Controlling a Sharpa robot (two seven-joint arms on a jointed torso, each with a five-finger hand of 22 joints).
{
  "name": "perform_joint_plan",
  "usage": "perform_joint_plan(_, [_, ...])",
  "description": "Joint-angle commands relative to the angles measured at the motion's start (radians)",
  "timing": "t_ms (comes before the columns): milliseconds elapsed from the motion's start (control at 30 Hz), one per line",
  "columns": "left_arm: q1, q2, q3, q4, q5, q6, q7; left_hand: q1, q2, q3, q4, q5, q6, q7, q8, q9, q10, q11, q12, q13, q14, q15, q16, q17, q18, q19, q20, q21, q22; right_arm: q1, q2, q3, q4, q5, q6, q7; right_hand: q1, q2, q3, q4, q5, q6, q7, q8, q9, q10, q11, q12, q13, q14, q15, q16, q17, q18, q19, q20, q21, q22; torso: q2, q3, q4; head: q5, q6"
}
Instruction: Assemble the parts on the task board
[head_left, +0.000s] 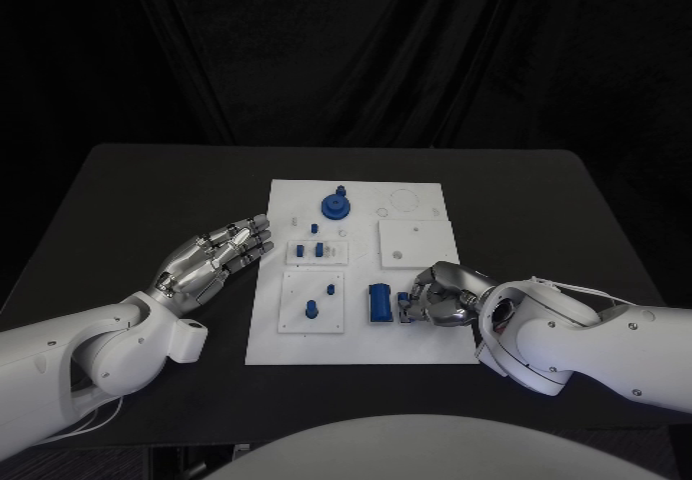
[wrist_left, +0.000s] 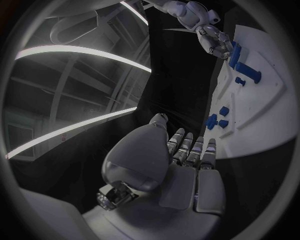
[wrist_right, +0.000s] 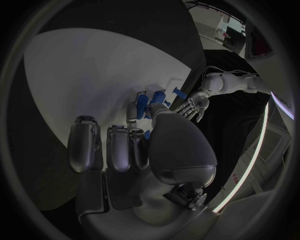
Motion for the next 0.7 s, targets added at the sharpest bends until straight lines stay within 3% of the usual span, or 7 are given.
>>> perform_joint_plan(33, [-0.001, 0.000, 0.001, 0.002, 0.008, 0.014, 0.005, 0.008, 0.000, 0.006, -0.002, 0.007, 0.009, 0.041, 0.005, 0.001, 0.000, 0.007, 0.005, 0.001, 0.004, 0.003, 0.007, 0.002, 0.000, 0.001, 0.005, 0.003, 0.001, -0.003, -0.001, 0.000, 0.006, 0.004, -0.009, 0.007, -0.007, -0.016, 0.001, 0.011, -0.018, 0.027, -0.020, 0.009, 0.010, 0.105, -0.006, 0.005, 0.263, 0.064, -0.009, 0.001, 0.015, -0.008, 0.030, -0.009, 0.003, 0.191, 0.000, 0.0000, 0.0001, -0.001, 0.000])
perform_joint_plan(167, [-0.001, 0.001, 0.001, 0.002, 0.008, 0.015, 0.003, 0.008, -0.001, 0.006, -0.002, 0.007, 0.010, 0.042, 0.006, 0.001, 0.000, 0.008, 0.006, 0.001, 0.004, 0.003, 0.008, 0.002, 0.000, 0.001, 0.005, 0.003, 0.001, -0.003, 0.000, 0.000, 0.005, 0.004, -0.007, 0.002, -0.025, -0.016, 0.003, 0.024, -0.068, 0.032, -0.025, 0.023, 0.028, 0.105, -0.011, 0.005, 0.263, 0.064, -0.013, 0.002, 0.017, -0.008, 0.030, -0.013, 0.005, 0.191, 0.000, -0.0001, -0.0001, -0.002, 0.000])
perform_joint_plan(267, [-0.001, 0.001, 0.001, 0.002, 0.008, 0.015, 0.002, 0.009, -0.001, 0.008, -0.003, 0.008, 0.013, 0.043, 0.006, 0.002, 0.001, 0.009, 0.007, 0.001, 0.005, 0.003, 0.008, 0.002, 0.000, 0.002, 0.005, 0.004, 0.002, -0.003, 0.001, 0.000, 0.004, 0.004, -0.005, -0.004, -0.072, -0.002, -0.007, 0.026, -0.150, 0.034, -0.025, 0.026, 0.037, 0.105, -0.011, 0.005, 0.263, 0.064, -0.013, 0.002, 0.018, -0.009, 0.031, -0.014, 0.005, 0.191, 0.001, -0.0003, -0.0003, -0.002, 0.000])
perform_joint_plan(300, [-0.001, 0.001, 0.001, 0.002, 0.008, 0.015, 0.002, 0.009, -0.001, 0.008, -0.003, 0.008, 0.013, 0.043, 0.006, 0.002, 0.001, 0.009, 0.007, 0.001, 0.005, 0.003, 0.008, 0.002, 0.000, 0.002, 0.005, 0.004, 0.002, -0.003, 0.001, 0.000, 0.003, 0.004, -0.005, -0.006, -0.094, 0.004, -0.013, 0.026, -0.196, 0.035, -0.025, 0.026, 0.041, 0.105, -0.010, 0.005, 0.263, 0.064, -0.013, 0.002, 0.018, -0.008, 0.031, -0.014, 0.004, 0.191, 0.001, -0.0002, 0.0000, -0.002, 0.000])
perform_joint_plan(467, [-0.001, 0.001, 0.001, 0.002, 0.008, 0.015, -0.001, 0.010, -0.002, 0.009, -0.004, 0.010, 0.017, 0.044, 0.007, 0.002, 0.002, 0.010, 0.009, 0.002, 0.005, 0.003, 0.009, 0.002, 0.000, 0.002, 0.005, 0.004, 0.002, -0.004, 0.002, 0.000, 0.000, 0.002, 0.001, -0.024, -0.122, 0.014, -0.021, 0.027, -0.257, 0.034, -0.025, 0.025, 0.049, 0.105, -0.010, 0.005, 0.263, 0.064, -0.013, 0.001, 0.015, -0.008, 0.030, -0.014, 0.002, 0.191, 0.000, -0.0001, 0.0000, -0.002, 0.000])
perform_joint_plan(533, [-0.001, 0.001, 0.001, 0.002, 0.008, 0.015, -0.002, 0.010, -0.002, 0.010, -0.004, 0.011, 0.020, 0.045, 0.008, 0.003, 0.002, 0.011, 0.009, 0.001, 0.005, 0.003, 0.010, 0.002, 0.000, 0.002, 0.005, 0.004, 0.002, -0.004, 0.002, 0.000, -0.002, -0.001, 0.005, -0.034, -0.148, 0.021, -0.031, 0.027, -0.312, 0.036, -0.024, 0.024, 0.053, 0.105, -0.009, 0.005, 0.263, 0.064, -0.012, 0.000, 0.013, -0.007, 0.029, -0.014, -0.001, 0.190, 0.001, 0.0002, 0.0000, -0.002, 0.000])
perform_joint_plan(700, [-0.001, 0.001, 0.001, 0.002, 0.008, 0.015, -0.004, 0.011, -0.003, 0.011, -0.005, 0.011, 0.023, 0.046, 0.009, 0.003, 0.002, 0.011, 0.010, 0.002, 0.006, 0.003, 0.011, 0.002, 0.000, 0.002, 0.006, 0.004, 0.002, -0.004, 0.003, 0.000, -0.004, -0.004, 0.006, -0.045, -0.159, 0.025, -0.037, 0.028, -0.335, 0.037, -0.023, 0.023, 0.057, 0.105, -0.009, 0.005, 0.263, 0.062, -0.012, -0.003, 0.006, -0.006, 0.027, -0.013, -0.006, 0.188, 0.000, 0.0000, 0.0001, -0.001, 0.000])
